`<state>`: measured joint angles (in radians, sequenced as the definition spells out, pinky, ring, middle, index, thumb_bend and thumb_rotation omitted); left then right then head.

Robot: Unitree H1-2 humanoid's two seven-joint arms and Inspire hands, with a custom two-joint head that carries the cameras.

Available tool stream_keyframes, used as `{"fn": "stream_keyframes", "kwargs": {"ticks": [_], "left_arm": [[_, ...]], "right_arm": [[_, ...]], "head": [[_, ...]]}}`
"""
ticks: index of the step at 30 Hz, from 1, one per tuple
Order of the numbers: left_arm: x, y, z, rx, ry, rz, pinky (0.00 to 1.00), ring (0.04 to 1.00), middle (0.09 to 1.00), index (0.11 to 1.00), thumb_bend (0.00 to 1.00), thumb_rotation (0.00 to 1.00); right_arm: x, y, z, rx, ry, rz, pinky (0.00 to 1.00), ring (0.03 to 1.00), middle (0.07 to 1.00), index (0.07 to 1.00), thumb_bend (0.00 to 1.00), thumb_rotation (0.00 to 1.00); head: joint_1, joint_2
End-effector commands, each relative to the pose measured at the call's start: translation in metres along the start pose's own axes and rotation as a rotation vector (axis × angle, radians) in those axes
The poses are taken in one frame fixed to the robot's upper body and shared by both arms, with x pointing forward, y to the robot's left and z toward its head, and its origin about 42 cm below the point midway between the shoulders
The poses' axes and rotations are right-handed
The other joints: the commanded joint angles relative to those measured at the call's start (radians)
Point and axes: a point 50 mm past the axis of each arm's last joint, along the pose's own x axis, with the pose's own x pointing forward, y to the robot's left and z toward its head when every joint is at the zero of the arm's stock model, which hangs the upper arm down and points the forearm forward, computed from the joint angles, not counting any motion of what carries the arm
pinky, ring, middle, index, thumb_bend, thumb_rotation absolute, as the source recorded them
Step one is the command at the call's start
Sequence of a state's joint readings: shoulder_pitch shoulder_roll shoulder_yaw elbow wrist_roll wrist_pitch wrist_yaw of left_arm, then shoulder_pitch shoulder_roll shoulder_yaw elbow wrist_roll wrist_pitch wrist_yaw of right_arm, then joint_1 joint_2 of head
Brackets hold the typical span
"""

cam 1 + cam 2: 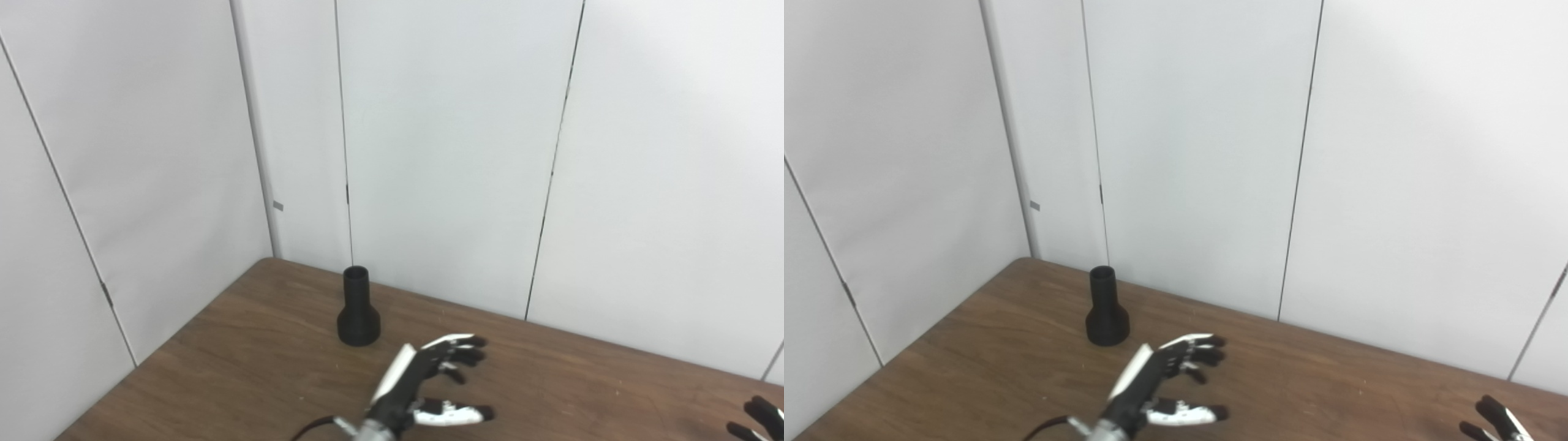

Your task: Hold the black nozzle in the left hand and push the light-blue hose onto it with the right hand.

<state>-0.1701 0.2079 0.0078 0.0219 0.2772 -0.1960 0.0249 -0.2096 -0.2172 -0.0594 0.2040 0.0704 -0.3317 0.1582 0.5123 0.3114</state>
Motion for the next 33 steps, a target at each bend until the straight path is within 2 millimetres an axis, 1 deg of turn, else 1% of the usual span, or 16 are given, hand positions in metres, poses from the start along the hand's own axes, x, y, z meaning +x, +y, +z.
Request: {"fn": "stream_keyframes", "kwargs": {"ticks": [1, 2, 4, 5, 8, 10, 12, 13, 16, 18, 20, 22, 25, 26, 30, 33], "left_arm": [[0.03, 0.048, 0.038, 0.152, -0.142, 0.074, 0.57, 0.731, 0.717, 0.688, 0.7, 0.15], [0.034, 0.058, 0.045, 0.203, -0.156, 0.083, 0.61, 0.77, 0.737, 0.709, 0.72, 0.16], [0.042, 0.072, 0.054, 0.291, -0.17, 0.092, 0.63, 0.791, 0.749, 0.721, 0.72, 0.17], [0.047, 0.079, 0.059, 0.337, -0.175, 0.097, 0.66, 0.811, 0.767, 0.739, 0.73, 0.19], [0.058, 0.098, 0.067, 0.447, -0.176, 0.097, 0.7, 0.831, 0.8, 0.775, 0.73, 0.23], [0.064, 0.108, 0.07, 0.499, -0.163, 0.091, 0.71, 0.835, 0.811, 0.791, 0.72, 0.24], [0.068, 0.116, 0.07, 0.524, -0.145, 0.09, 0.71, 0.84, 0.827, 0.812, 0.72, 0.27], [0.07, 0.12, 0.07, 0.529, -0.137, 0.092, 0.71, 0.842, 0.835, 0.82, 0.73, 0.28], [0.077, 0.136, 0.064, 0.524, -0.126, 0.133, 0.73, 0.85, 0.859, 0.846, 0.73, 0.31], [0.081, 0.142, 0.065, 0.526, -0.142, 0.193, 0.75, 0.861, 0.869, 0.862, 0.73, 0.33], [0.085, 0.146, 0.071, 0.546, -0.161, 0.272, 0.82, 0.877, 0.868, 0.866, 0.72, 0.26], [0.089, 0.152, 0.074, 0.584, -0.144, 0.333, 0.83, 0.888, 0.872, 0.866, 0.71, 0.24], [0.094, 0.158, 0.075, 0.633, -0.068, 0.357, 0.84, 0.931, 0.909, 0.885, 0.76, 0.3], [0.094, 0.159, 0.075, 0.639, -0.049, 0.356, 0.84, 0.952, 0.927, 0.898, 0.78, 0.34], [0.095, 0.161, 0.073, 0.642, 0.049, 0.346, 0.86, 0.985, 0.964, 0.939, 0.83, 0.4], [0.094, 0.159, 0.07, 0.621, 0.116, 0.353, 0.91, 0.999, 0.993, 0.975, 0.89, 0.43]], "right_arm": [[-0.017, -0.003, -0.015, 0.001, 0.056, -0.011, 0.75, 0.837, 0.926, 0.921, 0.69, 0.13], [-0.016, -0.004, -0.015, -0.004, 0.056, -0.011, 0.74, 0.834, 0.927, 0.922, 0.69, 0.13], [-0.015, -0.008, -0.014, -0.013, 0.055, -0.014, 0.74, 0.833, 0.928, 0.922, 0.69, 0.13], [-0.014, -0.009, -0.014, -0.019, 0.054, -0.015, 0.74, 0.833, 0.928, 0.922, 0.69, 0.13], [-0.012, -0.011, -0.014, -0.032, 0.051, -0.019, 0.73, 0.833, 0.927, 0.922, 0.68, 0.12], [-0.011, -0.01, -0.014, -0.036, 0.05, -0.019, 0.73, 0.833, 0.927, 0.922, 0.68, 0.12], [-0.01, -0.01, -0.015, -0.036, 0.05, -0.019, 0.73, 0.834, 0.928, 0.922, 0.68, 0.12], [-0.009, -0.01, -0.015, -0.036, 0.049, -0.019, 0.73, 0.834, 0.928, 0.923, 0.68, 0.12], [-0.008, -0.011, -0.015, -0.038, 0.05, -0.02, 0.73, 0.834, 0.928, 0.923, 0.68, 0.12], [-0.008, -0.011, -0.015, -0.035, 0.055, -0.021, 0.73, 0.834, 0.926, 0.919, 0.68, 0.12], [-0.008, -0.01, -0.016, -0.027, 0.062, -0.02, 0.73, 0.828, 0.92, 0.889, 0.67, 0.12], [-0.008, -0.01, -0.015, -0.021, 0.066, -0.019, 0.73, 0.826, 0.918, 0.88, 0.67, 0.12], [-0.008, -0.011, -0.013, -0.024, 0.065, -0.018, 0.71, 0.818, 0.914, 0.873, 0.68, 0.12], [-0.008, -0.011, -0.013, -0.025, 0.064, -0.018, 0.71, 0.815, 0.914, 0.872, 0.67, 0.12], [-0.008, -0.011, -0.012, -0.023, 0.065, -0.015, 0.71, 0.814, 0.913, 0.871, 0.67, 0.12], [-0.008, -0.012, -0.012, -0.015, 0.067, -0.011, 0.71, 0.815, 0.909, 0.87, 0.67, 0.13]], "head": [[0.0, -0.006], [0.002, -0.005], [0.002, -0.004], [0.002, -0.004], [0.008, -0.006], [0.01, -0.011], [0.012, -0.007], [0.01, -0.011], [0.008, -0.005], [0.008, -0.005], [0.006, -0.004], [0.007, -0.004], [0.011, 0.003], [0.011, 0.003], [0.009, 0.004], [0.007, 0.007]]}}
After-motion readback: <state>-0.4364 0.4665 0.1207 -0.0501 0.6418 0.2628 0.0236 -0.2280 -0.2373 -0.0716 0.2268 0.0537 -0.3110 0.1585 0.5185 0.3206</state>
